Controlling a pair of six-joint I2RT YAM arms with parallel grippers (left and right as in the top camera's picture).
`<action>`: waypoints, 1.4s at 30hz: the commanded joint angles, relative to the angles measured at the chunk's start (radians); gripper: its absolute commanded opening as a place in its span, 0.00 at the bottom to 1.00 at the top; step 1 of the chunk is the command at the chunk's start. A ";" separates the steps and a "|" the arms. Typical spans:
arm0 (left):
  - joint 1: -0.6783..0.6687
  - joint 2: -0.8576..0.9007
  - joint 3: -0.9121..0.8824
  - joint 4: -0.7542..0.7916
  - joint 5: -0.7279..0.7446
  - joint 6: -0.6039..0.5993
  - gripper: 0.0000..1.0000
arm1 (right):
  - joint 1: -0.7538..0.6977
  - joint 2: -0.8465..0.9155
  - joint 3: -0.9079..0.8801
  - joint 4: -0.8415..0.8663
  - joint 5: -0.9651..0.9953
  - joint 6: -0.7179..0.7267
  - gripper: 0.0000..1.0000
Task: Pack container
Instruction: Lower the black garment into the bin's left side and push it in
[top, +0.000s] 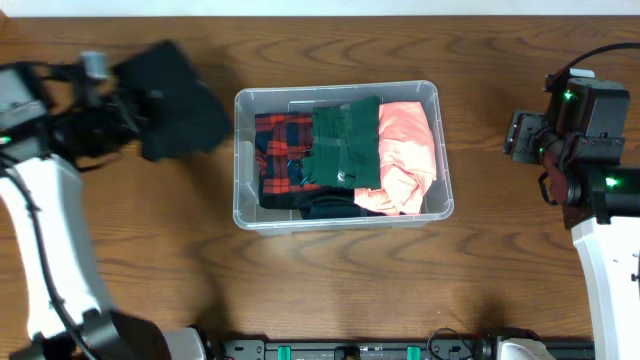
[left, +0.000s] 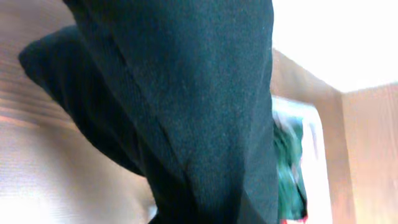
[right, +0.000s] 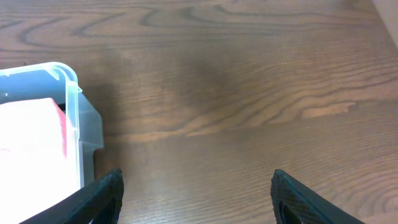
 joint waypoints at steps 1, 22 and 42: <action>-0.114 -0.012 0.008 -0.077 0.016 0.228 0.06 | -0.005 0.000 -0.001 -0.002 -0.003 0.001 0.74; -0.385 0.257 -0.018 -0.133 -0.100 0.366 0.06 | -0.005 0.000 -0.001 -0.013 -0.003 0.001 0.74; -0.385 0.009 0.015 -0.032 -0.531 0.012 0.98 | -0.005 0.000 -0.001 -0.013 -0.003 0.001 0.74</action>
